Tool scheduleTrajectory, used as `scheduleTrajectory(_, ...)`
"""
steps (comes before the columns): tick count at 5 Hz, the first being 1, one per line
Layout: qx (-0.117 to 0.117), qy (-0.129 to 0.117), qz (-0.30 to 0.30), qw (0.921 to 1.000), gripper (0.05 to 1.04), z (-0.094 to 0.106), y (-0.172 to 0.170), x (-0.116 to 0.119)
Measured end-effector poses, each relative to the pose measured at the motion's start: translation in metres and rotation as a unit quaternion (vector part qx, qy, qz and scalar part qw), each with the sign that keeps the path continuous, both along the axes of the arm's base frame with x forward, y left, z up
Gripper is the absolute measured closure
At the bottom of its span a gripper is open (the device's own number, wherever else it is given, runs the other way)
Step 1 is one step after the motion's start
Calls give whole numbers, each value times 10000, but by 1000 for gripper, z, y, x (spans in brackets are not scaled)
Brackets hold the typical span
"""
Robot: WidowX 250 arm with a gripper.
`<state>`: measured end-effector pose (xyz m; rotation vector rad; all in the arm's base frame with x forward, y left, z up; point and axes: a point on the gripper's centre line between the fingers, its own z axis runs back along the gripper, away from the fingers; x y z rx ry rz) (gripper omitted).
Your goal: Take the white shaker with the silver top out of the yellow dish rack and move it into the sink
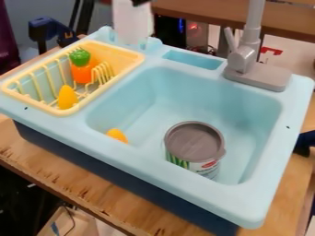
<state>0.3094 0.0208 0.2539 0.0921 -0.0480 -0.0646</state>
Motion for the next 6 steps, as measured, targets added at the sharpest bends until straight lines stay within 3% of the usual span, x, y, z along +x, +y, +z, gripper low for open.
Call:
scheduleTrajectory(1,-253,116,-259,9993,481,-17,-18,-1)
scheduleTrajectory(2,-325,336,-233,9986,481,-31,-20,-3)
scheduleTrajectory(3,-317,760,-252,9963,481,-62,-19,-1)
scheduleTrajectory(4,-271,729,-369,9963,481,-77,-18,7)
scheduleTrajectory(5,-397,773,-408,9954,481,-91,-21,10)
scheduleTrajectory(6,-742,592,-544,9940,481,-109,-31,12)
